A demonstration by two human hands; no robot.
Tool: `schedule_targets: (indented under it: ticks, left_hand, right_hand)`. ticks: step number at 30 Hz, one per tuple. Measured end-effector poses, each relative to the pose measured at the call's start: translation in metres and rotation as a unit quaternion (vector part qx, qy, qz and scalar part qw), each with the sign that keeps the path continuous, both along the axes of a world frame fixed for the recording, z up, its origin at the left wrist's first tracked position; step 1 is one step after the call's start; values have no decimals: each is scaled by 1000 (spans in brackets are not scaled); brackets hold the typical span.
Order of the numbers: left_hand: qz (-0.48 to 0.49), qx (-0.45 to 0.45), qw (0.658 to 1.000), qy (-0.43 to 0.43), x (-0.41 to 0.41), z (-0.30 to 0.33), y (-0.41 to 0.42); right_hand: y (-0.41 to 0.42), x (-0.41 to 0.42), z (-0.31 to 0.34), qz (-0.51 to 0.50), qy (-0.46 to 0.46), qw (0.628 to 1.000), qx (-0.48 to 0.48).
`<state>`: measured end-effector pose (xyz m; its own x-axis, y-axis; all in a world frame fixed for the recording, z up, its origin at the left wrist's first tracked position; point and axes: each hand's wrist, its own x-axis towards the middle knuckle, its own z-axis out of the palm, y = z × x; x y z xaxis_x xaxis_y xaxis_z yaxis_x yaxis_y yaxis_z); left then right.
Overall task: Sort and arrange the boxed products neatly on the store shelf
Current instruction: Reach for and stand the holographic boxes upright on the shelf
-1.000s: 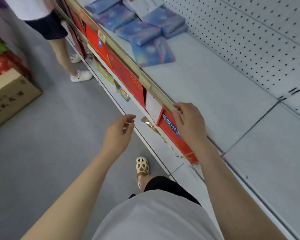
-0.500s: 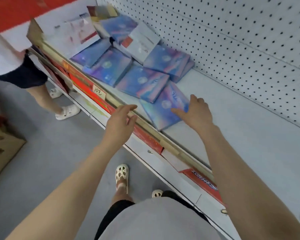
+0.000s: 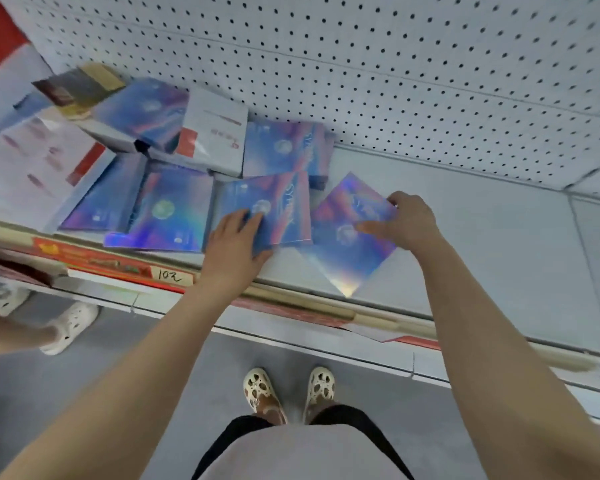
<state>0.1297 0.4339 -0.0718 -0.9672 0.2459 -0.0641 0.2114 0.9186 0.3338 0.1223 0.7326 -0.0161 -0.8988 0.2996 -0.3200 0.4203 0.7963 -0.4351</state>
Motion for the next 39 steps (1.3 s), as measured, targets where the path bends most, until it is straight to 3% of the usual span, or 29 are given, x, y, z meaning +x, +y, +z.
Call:
schedule_targets:
  ticks: [4, 10, 14, 20, 29, 31, 34, 39]
  left_hand:
    - [8, -33, 999, 25, 3, -3, 10]
    - [-19, -21, 999, 30, 12, -2, 53]
    - [-26, -54, 998, 23, -11, -1, 61]
    - [-46, -120, 988, -82, -54, 9, 66]
    - [-21, -141, 989, -40, -68, 33, 78]
    - [-18, -89, 996, -24, -71, 40, 77]
    - [34, 73, 997, -18, -72, 50, 74]
    - [70, 202, 977, -8, -51, 60, 73]
  right_hand:
    - [16, 7, 22, -112, 136, 983, -55]
    - [11, 25, 34, -77, 233, 957, -156]
    - [6, 48, 14, -117, 278, 906, -299]
    - [5, 52, -16, -210, 239, 901, -295]
    - [26, 48, -7, -240, 305, 870, -303]
    - [31, 51, -7, -258, 322, 854, -318]
    - [40, 56, -8, -284, 343, 836, -321]
    - [51, 71, -3, -324, 361, 812, -325]
